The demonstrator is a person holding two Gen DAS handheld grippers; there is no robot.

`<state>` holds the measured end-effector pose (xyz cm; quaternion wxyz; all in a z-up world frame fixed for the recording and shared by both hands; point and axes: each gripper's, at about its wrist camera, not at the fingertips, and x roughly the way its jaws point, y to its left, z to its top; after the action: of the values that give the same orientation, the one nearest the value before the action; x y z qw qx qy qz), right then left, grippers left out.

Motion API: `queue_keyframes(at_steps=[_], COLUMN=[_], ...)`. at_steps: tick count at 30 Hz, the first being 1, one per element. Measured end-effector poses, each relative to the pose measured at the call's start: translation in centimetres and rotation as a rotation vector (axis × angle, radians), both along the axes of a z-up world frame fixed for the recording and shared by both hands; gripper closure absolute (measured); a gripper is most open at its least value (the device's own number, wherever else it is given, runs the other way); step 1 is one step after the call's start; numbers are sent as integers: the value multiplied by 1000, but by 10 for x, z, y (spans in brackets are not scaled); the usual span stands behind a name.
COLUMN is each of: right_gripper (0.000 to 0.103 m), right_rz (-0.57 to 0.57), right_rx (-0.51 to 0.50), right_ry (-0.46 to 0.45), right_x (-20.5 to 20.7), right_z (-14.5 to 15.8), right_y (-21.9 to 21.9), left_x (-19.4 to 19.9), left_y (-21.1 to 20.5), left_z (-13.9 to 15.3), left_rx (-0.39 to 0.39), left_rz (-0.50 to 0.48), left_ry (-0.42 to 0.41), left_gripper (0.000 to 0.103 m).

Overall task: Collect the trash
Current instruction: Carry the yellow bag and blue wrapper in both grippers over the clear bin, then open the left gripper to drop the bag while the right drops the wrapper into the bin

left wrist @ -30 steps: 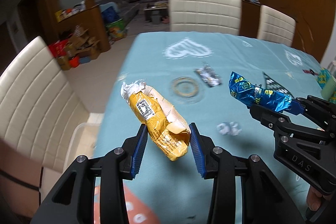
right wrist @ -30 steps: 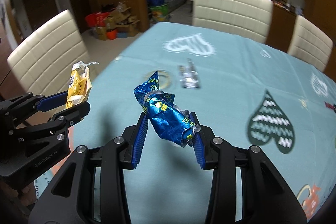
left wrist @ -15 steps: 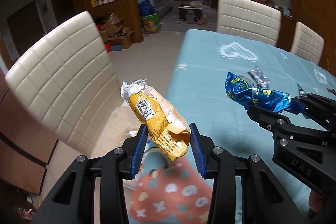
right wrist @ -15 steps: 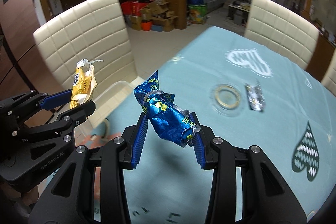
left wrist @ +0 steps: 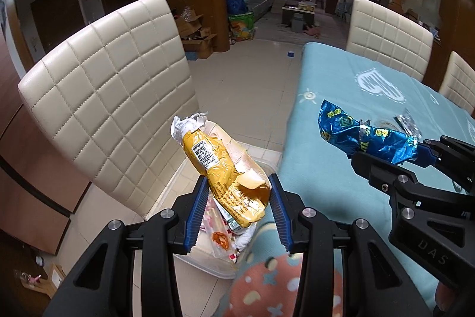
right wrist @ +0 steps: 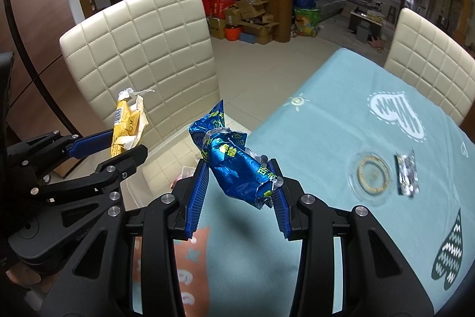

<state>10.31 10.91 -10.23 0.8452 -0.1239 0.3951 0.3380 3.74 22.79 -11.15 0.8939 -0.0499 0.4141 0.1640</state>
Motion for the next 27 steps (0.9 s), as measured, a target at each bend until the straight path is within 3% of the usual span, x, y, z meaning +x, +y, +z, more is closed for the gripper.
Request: queue_keyframes(at_steps=[11,13,14,15,18,27], right_gripper=[60,60,60,60,60,60], right_rz=[52,52,52,53,61,95], right_rx=[-16,-17,-18,-19,-28,-38], right_ry=[15,19,23,24,23,38], right_x=[23,28,32,35,42,55], right_z=[-11,-13,-14,-16,-20,-32], right_y=[40,43,46,47,52,75], left_x=[25,29,31,33,35,34], left_y=[37,43,45,46,53,78], left_z=[-14,-17,-19,-20,-23,-37], left_rx=[-17,-26,-20,-16,-1,12], left_rz=[61,70,77,84,122,189], left_ry=[29,34,40,43,41,88], left_gripper=[59,55,49,37,23,23])
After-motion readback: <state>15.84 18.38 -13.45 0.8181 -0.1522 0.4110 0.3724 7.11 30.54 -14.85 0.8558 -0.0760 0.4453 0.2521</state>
